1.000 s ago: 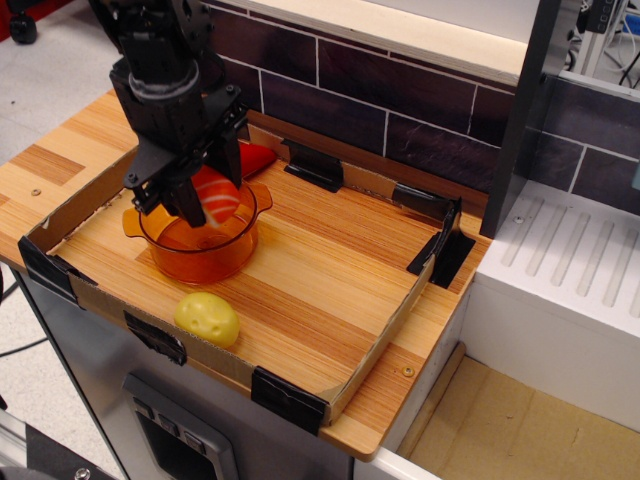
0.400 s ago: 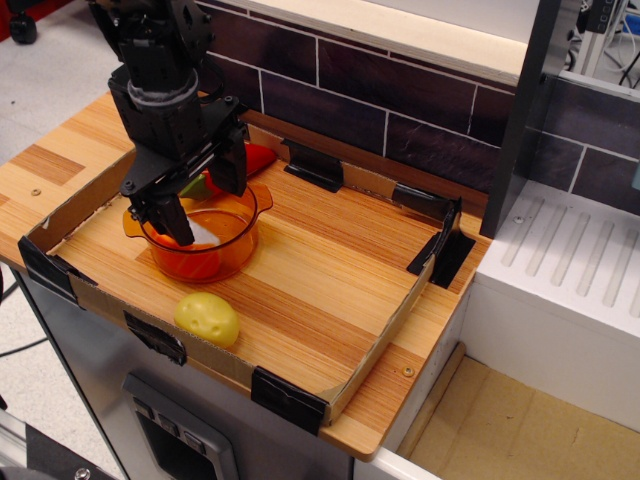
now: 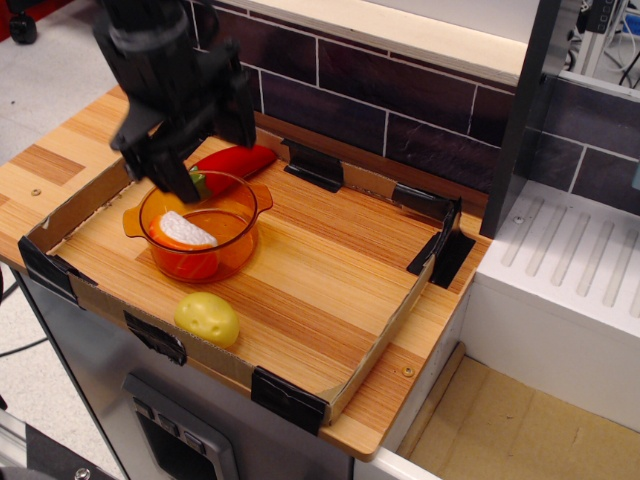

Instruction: Put sushi in pot

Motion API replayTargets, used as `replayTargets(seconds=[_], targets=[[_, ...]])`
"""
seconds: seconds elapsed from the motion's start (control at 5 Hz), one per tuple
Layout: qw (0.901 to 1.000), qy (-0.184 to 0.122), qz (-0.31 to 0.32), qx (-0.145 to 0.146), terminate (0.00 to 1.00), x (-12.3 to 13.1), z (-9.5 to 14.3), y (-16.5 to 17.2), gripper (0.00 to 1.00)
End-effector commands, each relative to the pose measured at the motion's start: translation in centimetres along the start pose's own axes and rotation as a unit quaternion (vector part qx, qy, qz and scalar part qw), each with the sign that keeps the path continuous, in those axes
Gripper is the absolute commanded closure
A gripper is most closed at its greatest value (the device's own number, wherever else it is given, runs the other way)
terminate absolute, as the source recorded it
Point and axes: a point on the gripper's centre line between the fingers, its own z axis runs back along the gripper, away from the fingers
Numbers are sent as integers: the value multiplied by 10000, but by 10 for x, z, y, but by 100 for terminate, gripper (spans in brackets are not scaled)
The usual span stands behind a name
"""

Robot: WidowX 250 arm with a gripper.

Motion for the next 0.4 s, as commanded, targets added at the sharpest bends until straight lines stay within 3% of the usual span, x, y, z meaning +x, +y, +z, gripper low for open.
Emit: replayTargets(seconds=[0.0,0.2], targets=[[9996,12,-157,-240,0,7,35,-18,0],[9996,12,-157,-240,100,7,35,-18,0]])
